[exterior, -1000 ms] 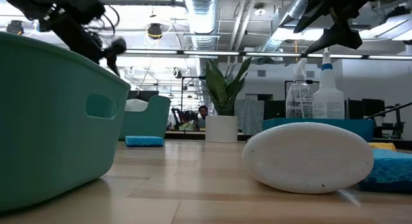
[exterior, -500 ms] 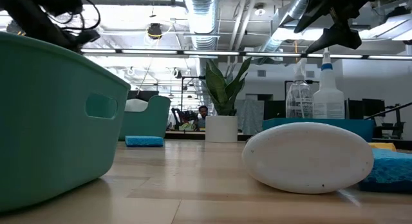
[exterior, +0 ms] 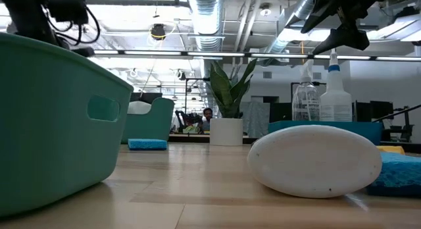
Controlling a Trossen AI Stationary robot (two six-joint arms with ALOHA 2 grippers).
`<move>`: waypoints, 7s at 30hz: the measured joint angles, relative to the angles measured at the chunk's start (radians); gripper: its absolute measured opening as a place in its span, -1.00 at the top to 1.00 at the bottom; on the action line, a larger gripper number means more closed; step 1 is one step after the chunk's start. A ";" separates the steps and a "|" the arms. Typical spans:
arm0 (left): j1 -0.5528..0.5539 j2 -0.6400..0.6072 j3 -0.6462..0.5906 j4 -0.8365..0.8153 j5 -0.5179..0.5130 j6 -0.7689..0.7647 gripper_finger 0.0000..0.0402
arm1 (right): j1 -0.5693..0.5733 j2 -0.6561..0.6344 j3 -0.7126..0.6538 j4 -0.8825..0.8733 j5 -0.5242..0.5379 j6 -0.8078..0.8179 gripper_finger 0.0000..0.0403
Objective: Pick & Place Kitchen Items
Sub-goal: Adjust the top green bin, then put the yellow microfiber cloth into the top green bin
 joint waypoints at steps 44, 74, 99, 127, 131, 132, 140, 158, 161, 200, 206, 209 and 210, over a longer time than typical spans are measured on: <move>0.056 0.227 0.047 0.063 -0.196 0.010 1.00 | -0.001 0.000 0.000 0.003 0.000 -0.023 -0.29; -0.042 0.013 0.046 0.248 0.413 0.336 1.00 | 0.000 0.000 0.000 0.024 -0.003 -0.034 -0.29; -0.537 0.090 0.046 0.913 0.566 0.161 1.00 | 0.000 0.000 0.000 0.040 -0.025 -0.049 -0.29; -0.661 0.159 0.046 1.329 0.449 0.524 1.00 | 0.057 0.072 0.001 -0.075 -0.026 0.268 -0.29; -0.661 0.143 0.047 1.298 0.478 0.724 1.00 | 0.090 0.138 0.001 -0.026 0.048 0.441 -0.29; -0.661 0.137 0.048 1.273 0.478 0.766 1.00 | 0.097 0.158 0.001 -0.003 0.056 0.487 -0.29; -0.654 0.129 0.046 1.199 0.454 1.075 1.00 | 0.178 0.336 0.002 0.120 0.041 0.768 -0.29; -0.613 0.115 0.046 1.188 0.470 1.112 0.98 | 0.395 0.710 0.205 0.145 -0.120 1.217 -0.29; -0.613 0.104 0.046 1.185 0.470 1.112 0.94 | 0.412 0.765 0.252 0.149 -0.147 1.218 -0.29; -0.613 0.038 0.046 1.174 0.169 1.048 0.47 | 0.636 0.951 0.430 -0.117 -0.107 1.138 -0.29; -0.613 0.038 0.046 1.177 0.152 1.010 0.47 | 0.647 0.951 0.430 -0.159 -0.106 1.203 -0.29; -0.613 0.038 0.046 1.179 0.152 0.993 0.47 | 0.649 0.951 0.427 -0.169 -0.106 1.216 -0.29; -0.613 0.038 0.046 1.183 0.152 0.987 0.47 | 0.648 0.951 0.426 -0.173 -0.107 1.216 -0.29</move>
